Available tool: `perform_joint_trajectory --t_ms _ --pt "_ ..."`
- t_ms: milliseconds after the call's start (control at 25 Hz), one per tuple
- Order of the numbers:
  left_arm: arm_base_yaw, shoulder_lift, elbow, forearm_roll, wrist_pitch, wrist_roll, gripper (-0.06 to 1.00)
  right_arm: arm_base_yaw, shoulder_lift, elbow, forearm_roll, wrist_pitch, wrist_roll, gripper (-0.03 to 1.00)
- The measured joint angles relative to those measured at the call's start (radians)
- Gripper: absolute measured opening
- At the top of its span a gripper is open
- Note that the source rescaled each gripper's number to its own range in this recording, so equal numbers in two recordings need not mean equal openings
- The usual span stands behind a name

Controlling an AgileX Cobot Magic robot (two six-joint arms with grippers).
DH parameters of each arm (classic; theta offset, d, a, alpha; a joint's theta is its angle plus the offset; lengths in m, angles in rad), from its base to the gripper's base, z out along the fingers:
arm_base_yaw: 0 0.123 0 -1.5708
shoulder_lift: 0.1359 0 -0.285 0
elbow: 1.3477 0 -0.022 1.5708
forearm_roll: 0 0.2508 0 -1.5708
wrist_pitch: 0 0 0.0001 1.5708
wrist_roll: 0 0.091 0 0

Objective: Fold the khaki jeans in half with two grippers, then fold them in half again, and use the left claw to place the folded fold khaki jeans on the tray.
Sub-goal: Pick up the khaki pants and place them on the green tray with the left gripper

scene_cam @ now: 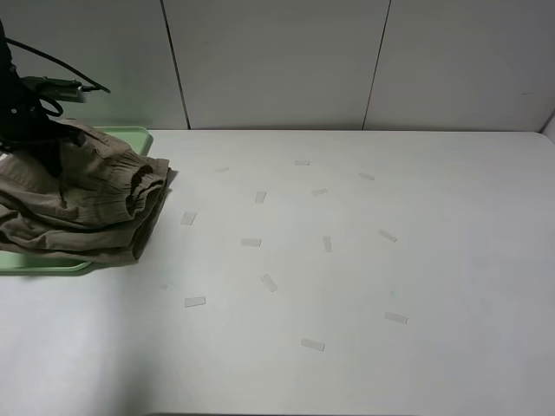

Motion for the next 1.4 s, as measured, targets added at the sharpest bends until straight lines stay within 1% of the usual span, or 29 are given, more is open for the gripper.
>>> perform_joint_trajectory --t_ms 160,240,480,760,800,840,880,920,960,1000,1120,1240,1400 --pt "0.001 0.006 0.0 0.084 -0.033 0.002 0.22 0.0 0.0 0.0 0.0 0.0 0.0 1.0" --pt "0.009 0.006 0.0 0.111 -0.05 0.003 0.22 0.0 0.0 0.0 0.0 0.0 0.0 1.0" --pt "0.044 0.011 0.0 0.12 -0.087 0.004 0.22 0.0 0.0 0.0 0.0 0.0 0.0 1.0" --pt "0.048 0.036 0.001 0.101 -0.11 0.004 0.22 0.0 0.0 0.0 0.0 -0.001 0.0 1.0" --pt "0.048 0.036 0.001 0.1 -0.111 0.0 0.28 0.0 0.0 0.0 0.0 -0.001 0.0 1.0" --pt "0.048 0.036 0.001 0.1 -0.112 -0.008 0.4 0.0 0.0 0.0 0.0 -0.001 0.0 1.0" --pt "0.051 0.036 0.0 0.097 -0.112 -0.023 0.6 0.0 0.0 0.0 0.0 -0.001 0.0 1.0" --pt "0.052 0.036 -0.002 0.097 -0.108 -0.041 0.73 0.0 0.0 0.0 0.001 -0.001 0.0 1.0" --pt "0.053 0.036 -0.006 0.097 -0.096 -0.051 0.84 0.0 0.0 0.0 0.001 -0.001 0.0 1.0" --pt "0.054 0.036 -0.013 0.097 -0.08 -0.054 0.9 0.0 0.0 0.0 0.001 -0.001 0.0 1.0" --pt "0.054 0.035 -0.06 0.093 0.001 -0.057 0.97 0.0 0.0 0.0 0.001 -0.001 0.0 1.0" --pt "0.054 0.035 -0.13 0.088 0.091 -0.055 0.99 0.0 0.0 0.0 0.001 -0.001 0.0 1.0" --pt "0.054 0.035 -0.22 0.045 0.243 -0.054 1.0 0.0 0.0 0.0 0.001 -0.001 0.0 1.0"
